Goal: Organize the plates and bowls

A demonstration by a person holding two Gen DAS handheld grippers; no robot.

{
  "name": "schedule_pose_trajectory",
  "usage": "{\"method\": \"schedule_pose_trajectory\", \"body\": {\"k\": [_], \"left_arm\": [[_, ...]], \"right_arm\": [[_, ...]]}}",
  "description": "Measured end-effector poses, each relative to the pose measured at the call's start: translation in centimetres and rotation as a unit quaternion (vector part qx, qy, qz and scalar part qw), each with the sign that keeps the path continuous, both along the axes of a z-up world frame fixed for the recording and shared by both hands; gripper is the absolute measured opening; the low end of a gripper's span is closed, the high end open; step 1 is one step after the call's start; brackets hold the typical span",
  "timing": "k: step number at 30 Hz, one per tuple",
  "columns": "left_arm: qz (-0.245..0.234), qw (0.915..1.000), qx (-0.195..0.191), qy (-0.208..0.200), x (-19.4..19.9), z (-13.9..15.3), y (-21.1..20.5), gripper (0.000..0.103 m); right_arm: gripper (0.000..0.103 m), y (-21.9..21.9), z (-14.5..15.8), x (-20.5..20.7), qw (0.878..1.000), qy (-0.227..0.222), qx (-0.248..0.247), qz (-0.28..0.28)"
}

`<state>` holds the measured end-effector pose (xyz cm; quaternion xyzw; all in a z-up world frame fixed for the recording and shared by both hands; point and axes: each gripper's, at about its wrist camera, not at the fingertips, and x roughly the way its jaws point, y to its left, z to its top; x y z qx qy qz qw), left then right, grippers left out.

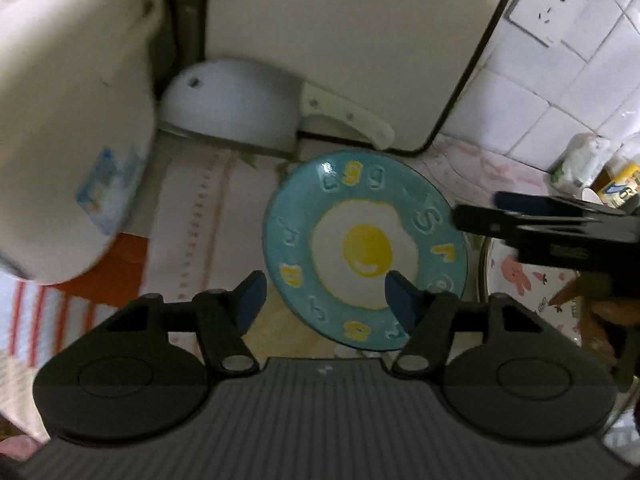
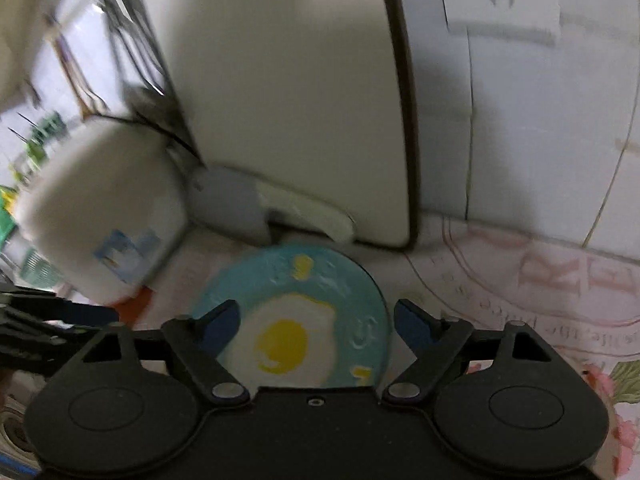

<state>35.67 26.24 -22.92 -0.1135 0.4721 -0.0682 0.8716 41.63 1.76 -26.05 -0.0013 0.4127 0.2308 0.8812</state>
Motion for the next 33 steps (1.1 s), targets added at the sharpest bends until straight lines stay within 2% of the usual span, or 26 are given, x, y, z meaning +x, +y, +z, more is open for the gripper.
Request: {"method": "schedule_pose_trajectory", "body": {"k": [3, 5, 7, 8, 9, 10, 11, 13, 15, 17, 20, 24, 26, 31, 33], "left_arm": [[0.009, 0.9999, 0.006, 0.0, 0.8, -1.8, -0.2, 0.064], [0.021, 0.9995, 0.016, 0.016, 1.6, -3.2, 0.0, 0.061], [0.025, 0.999, 0.016, 0.032, 2.2, -4.2, 0.4, 0.058], [0.026, 0.9988, 0.017, 0.038, 2.4, -4.7, 0.5, 0.056], [0.024, 0.9987, 0.017, 0.042, 2.5, -5.1, 0.7, 0.053], [0.023, 0.9985, 0.016, 0.047, 2.7, -5.6, 0.8, 0.043], [0.021, 0.9982, 0.013, 0.055, 2.7, -6.0, 0.9, 0.034], [0.025, 0.9974, -0.002, 0.067, 2.8, -6.8, 1.1, 0.028], [0.032, 0.9965, -0.035, 0.069, 2.7, -7.1, 1.5, 0.019], [0.047, 0.9941, -0.058, 0.079, 2.5, -7.2, 1.8, 0.016], [0.052, 0.9936, -0.063, 0.078, 2.4, -7.4, 1.8, 0.016], [0.077, 0.9902, -0.076, 0.088, 2.4, -7.7, 1.5, 0.019], [0.084, 0.9898, -0.073, 0.088, 2.6, -7.7, 1.3, 0.02], [0.076, 0.9916, -0.055, 0.089, 2.5, -7.3, 0.7, 0.02], [0.07, 0.9917, -0.061, 0.089, 2.3, -7.0, 0.8, 0.021]], "right_arm": [[0.079, -0.7, -1.7, 1.7, 0.999, 0.032, 0.005, -0.01], [0.075, -0.9, -2.5, 2.4, 0.999, 0.046, 0.004, -0.011], [0.063, -1.1, -2.9, 3.0, 0.998, 0.055, 0.003, -0.013], [0.061, -1.3, -3.1, 3.2, 0.998, 0.059, 0.004, -0.014], [0.055, -1.4, -3.2, 3.4, 0.998, 0.062, 0.006, -0.012], [0.047, -1.5, -3.3, 3.6, 0.998, 0.065, 0.011, -0.011], [0.044, -1.6, -3.4, 3.9, 0.997, 0.069, 0.015, -0.012], [0.029, -1.7, -3.9, 4.4, 0.997, 0.076, 0.02, -0.012], [0.021, -1.7, -4.2, 4.7, 0.997, 0.074, 0.016, -0.011], [0.018, -1.9, -4.3, 4.6, 0.997, 0.071, 0.015, -0.005], [0.017, -1.6, -4.5, 4.5, 0.998, 0.063, -0.005, 0.016], [0.018, -2.2, -5.0, 5.5, 0.996, 0.09, 0.028, 0.002], [0.022, -1.9, -5.2, 5.8, 0.995, 0.093, 0.031, -0.004], [0.022, -1.6, -4.6, 5.4, 0.994, 0.103, 0.022, -0.015], [0.021, -1.4, -4.0, 4.8, 0.995, 0.096, 0.016, -0.016]]}}
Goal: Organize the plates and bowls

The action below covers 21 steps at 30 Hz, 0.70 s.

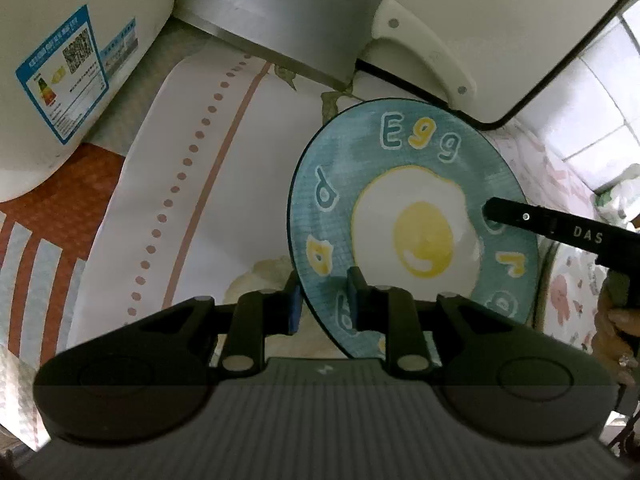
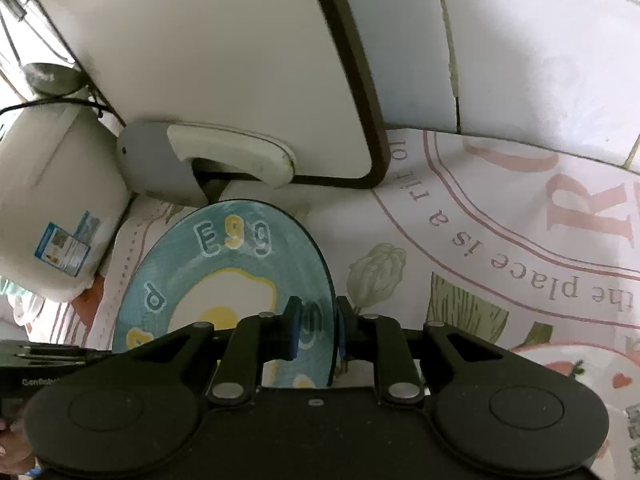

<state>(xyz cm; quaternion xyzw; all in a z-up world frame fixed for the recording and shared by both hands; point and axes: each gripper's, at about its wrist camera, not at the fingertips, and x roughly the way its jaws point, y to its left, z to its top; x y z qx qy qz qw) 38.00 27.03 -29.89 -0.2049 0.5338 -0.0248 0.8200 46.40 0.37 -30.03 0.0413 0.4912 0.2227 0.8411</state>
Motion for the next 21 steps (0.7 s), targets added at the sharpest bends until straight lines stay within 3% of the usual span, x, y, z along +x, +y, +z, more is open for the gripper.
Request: {"method": "schedule_pose_trajectory", "body": {"k": [5, 14, 21], "left_arm": [[-0.016, 0.9997, -0.017, 0.001, -1.0, 1.7, 0.5, 0.021], [-0.06, 0.9979, 0.005, -0.022, -3.4, 8.0, -0.5, 0.021], [-0.098, 0.9943, -0.004, -0.043, -5.6, 12.2, -3.1, 0.021]], "right_arm": [[0.017, -0.6, 1.9, -1.9, 1.0, -0.007, 0.015, -0.018], [0.016, -3.0, 6.4, -7.3, 0.996, -0.021, 0.058, -0.068], [0.016, -6.2, 11.4, -12.2, 0.99, -0.062, 0.074, -0.106]]}}
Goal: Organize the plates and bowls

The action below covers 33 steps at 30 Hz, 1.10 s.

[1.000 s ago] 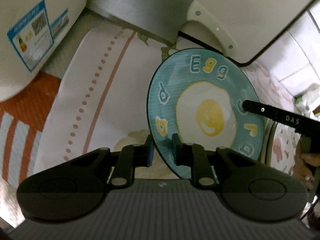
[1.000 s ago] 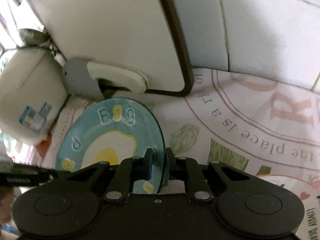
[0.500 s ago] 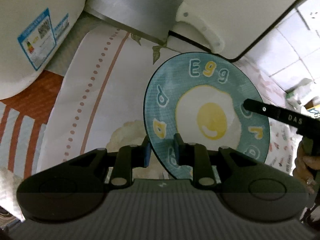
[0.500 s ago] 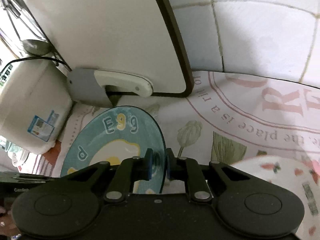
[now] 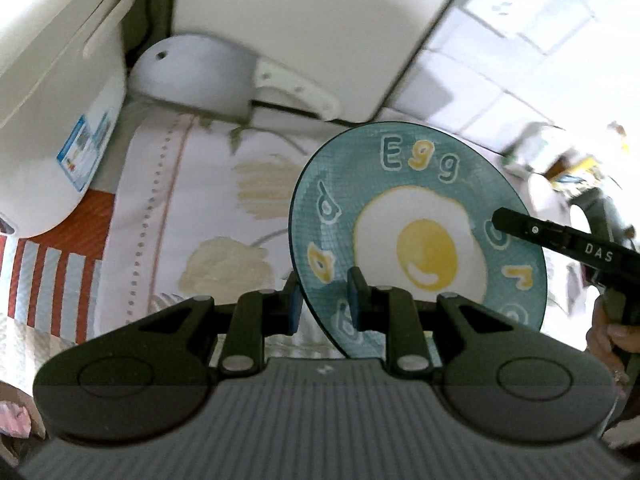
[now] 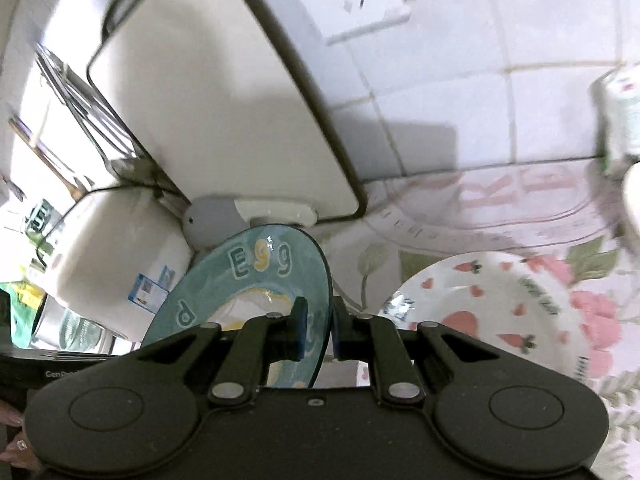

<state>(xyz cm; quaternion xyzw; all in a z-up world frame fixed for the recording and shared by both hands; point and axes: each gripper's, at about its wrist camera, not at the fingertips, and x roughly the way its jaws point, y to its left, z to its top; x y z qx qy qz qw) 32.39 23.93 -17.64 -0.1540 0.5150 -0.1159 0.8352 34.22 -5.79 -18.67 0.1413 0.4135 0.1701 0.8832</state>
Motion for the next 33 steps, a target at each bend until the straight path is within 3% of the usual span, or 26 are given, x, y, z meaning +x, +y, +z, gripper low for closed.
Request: {"method": "schedule_pose_trajectory", "body": {"k": [6, 11, 22, 33], "left_arm": [[-0.062, 0.9979, 0.009, -0.019, -0.6, 2.7, -4.3, 0.021], [-0.1, 0.9947, 0.017, -0.021, -0.3, 2.5, -8.3, 0.021], [-0.138, 0.9886, 0.061, 0.01, 3.1, -3.1, -14.7, 0.022], [-0.145, 0.9856, 0.076, 0.044, 5.4, -7.4, -15.9, 0.022]], "right_arm": [[0.017, -3.5, 2.0, -3.5, 0.999, -0.018, -0.013, -0.036], [0.017, -7.1, 1.8, -6.0, 0.997, -0.011, -0.01, -0.074], [0.017, -11.5, -4.5, -6.2, 0.99, 0.047, 0.001, -0.131], [0.017, -11.6, -8.6, -5.3, 0.984, 0.086, -0.019, -0.154]]}}
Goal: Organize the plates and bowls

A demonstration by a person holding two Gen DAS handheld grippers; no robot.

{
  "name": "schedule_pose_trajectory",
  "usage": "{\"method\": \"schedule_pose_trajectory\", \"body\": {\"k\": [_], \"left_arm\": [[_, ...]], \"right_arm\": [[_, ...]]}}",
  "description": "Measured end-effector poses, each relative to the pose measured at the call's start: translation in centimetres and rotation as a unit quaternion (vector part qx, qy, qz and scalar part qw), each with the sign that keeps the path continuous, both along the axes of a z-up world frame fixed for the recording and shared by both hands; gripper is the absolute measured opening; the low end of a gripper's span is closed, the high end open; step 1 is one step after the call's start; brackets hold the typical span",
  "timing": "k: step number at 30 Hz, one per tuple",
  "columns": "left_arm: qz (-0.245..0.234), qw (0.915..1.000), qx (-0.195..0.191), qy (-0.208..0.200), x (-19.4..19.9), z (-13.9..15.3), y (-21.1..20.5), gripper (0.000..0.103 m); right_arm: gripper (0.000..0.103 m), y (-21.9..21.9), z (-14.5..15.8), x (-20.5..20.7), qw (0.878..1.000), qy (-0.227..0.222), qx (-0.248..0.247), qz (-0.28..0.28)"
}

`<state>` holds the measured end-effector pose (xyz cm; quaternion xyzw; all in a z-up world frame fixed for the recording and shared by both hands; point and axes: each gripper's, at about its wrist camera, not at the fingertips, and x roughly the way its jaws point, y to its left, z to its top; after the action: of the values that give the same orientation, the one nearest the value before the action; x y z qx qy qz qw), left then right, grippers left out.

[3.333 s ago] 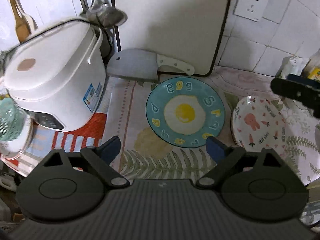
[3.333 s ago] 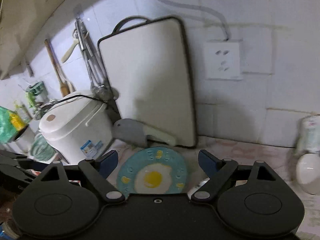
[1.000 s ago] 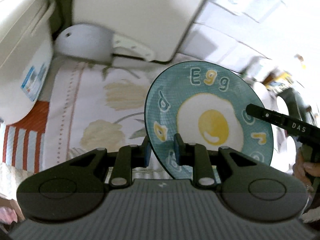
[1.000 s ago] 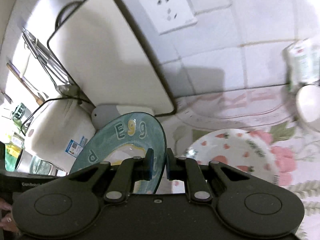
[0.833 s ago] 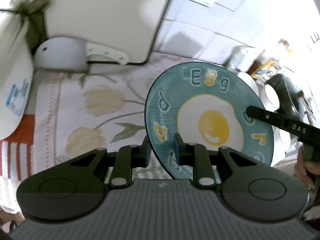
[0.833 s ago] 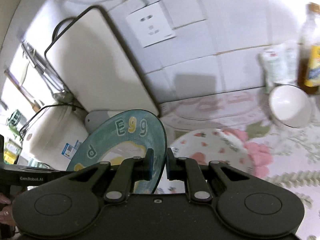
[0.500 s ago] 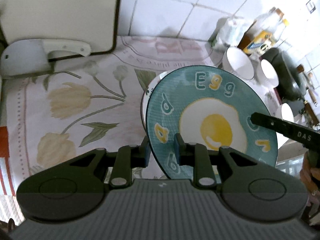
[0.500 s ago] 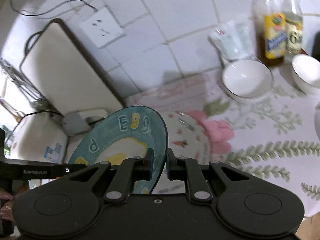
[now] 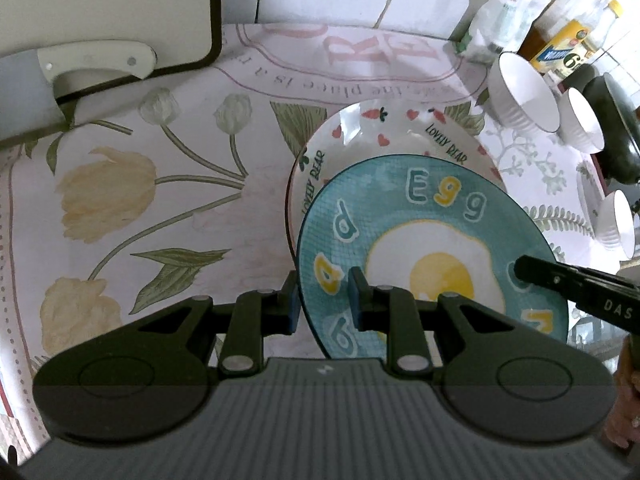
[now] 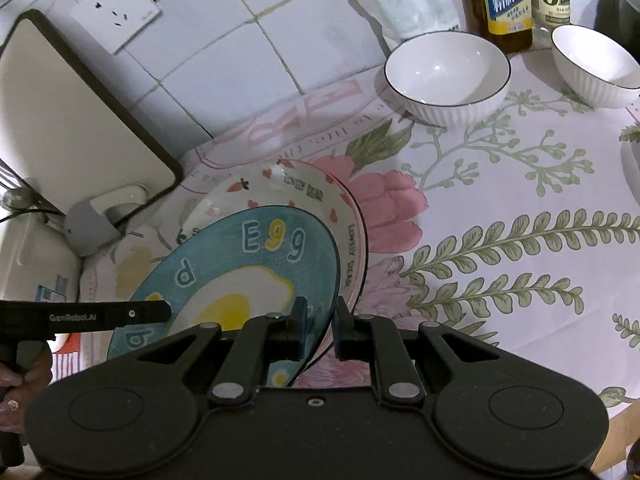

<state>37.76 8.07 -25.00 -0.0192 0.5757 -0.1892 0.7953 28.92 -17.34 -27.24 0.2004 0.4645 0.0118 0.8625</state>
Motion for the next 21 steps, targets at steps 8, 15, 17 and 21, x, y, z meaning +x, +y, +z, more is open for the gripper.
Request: {"method": "schedule_pose_trajectory", "body": {"k": [8, 15, 17, 21], "left_arm": [[-0.02, 0.9998, 0.005, 0.005, 0.6, -0.7, -0.3, 0.022], [-0.039, 0.9988, 0.02, 0.022, 1.2, -1.0, -1.1, 0.024], [-0.042, 0.9983, 0.025, 0.033, 1.5, -1.0, -1.3, 0.024], [-0.053, 0.9968, 0.05, 0.035, 2.0, -0.9, -2.1, 0.023]], "right_arm": [[0.019, 0.4, -0.5, 0.7, 1.0, 0.014, -0.021, -0.009], [0.027, 1.7, -1.0, 1.7, 0.997, 0.022, -0.079, -0.001], [0.028, 2.1, -1.0, 2.0, 0.995, 0.023, -0.099, 0.003], [0.03, 2.7, -1.1, 2.6, 0.991, 0.013, -0.136, 0.004]]}}
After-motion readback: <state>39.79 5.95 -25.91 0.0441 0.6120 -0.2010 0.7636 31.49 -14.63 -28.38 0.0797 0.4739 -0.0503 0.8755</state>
